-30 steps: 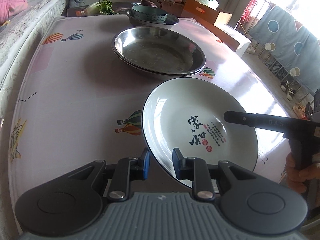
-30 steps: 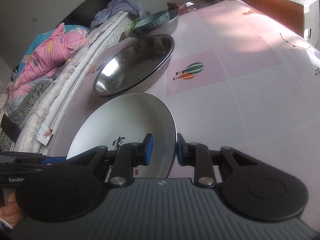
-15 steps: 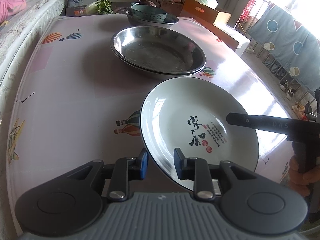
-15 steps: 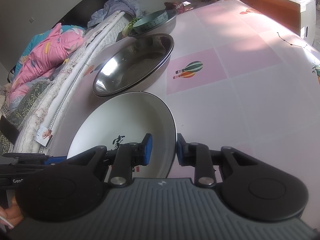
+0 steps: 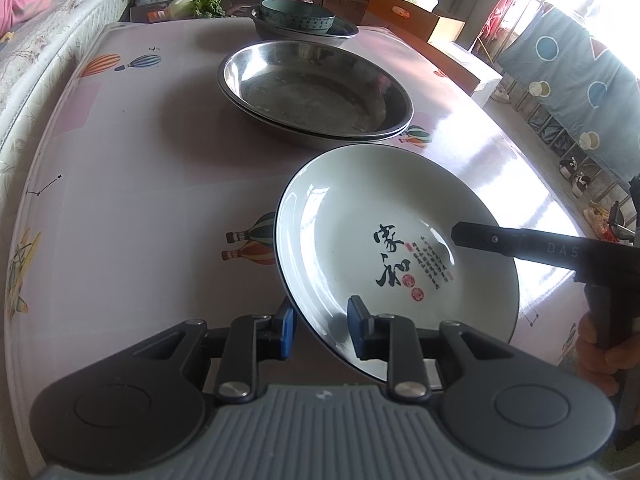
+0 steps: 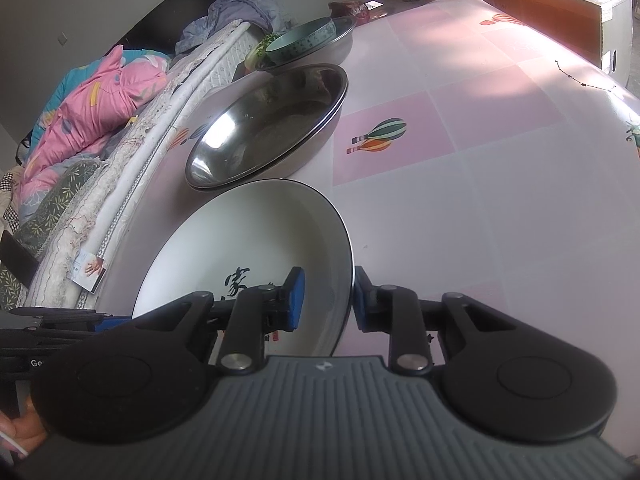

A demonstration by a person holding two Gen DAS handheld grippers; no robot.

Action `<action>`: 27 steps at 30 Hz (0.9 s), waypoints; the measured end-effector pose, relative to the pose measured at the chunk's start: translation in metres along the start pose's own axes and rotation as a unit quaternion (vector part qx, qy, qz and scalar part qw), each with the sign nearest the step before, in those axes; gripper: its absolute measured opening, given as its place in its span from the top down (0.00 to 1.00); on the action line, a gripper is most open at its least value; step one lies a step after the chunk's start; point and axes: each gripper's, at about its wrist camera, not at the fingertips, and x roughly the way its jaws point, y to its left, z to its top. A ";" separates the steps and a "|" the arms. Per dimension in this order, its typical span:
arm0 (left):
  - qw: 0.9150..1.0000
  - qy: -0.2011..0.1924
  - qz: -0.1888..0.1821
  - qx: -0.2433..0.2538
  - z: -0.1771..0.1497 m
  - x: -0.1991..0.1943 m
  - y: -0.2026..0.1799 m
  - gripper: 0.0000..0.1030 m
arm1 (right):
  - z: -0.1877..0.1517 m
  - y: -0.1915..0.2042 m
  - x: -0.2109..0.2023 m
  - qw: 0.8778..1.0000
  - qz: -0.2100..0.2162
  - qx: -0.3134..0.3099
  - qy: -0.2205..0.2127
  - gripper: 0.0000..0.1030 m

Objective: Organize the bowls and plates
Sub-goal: 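Lift the white ceramic plate with both grippers toward the steel plate stack, then hold the white ceramic plate raised with both grippers and adjust the grip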

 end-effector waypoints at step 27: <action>1.000 0.001 0.003 -0.002 0.000 0.000 -0.002 0.69 | 0.000 0.001 0.000 1.000 0.002 -0.006 -0.001 0.73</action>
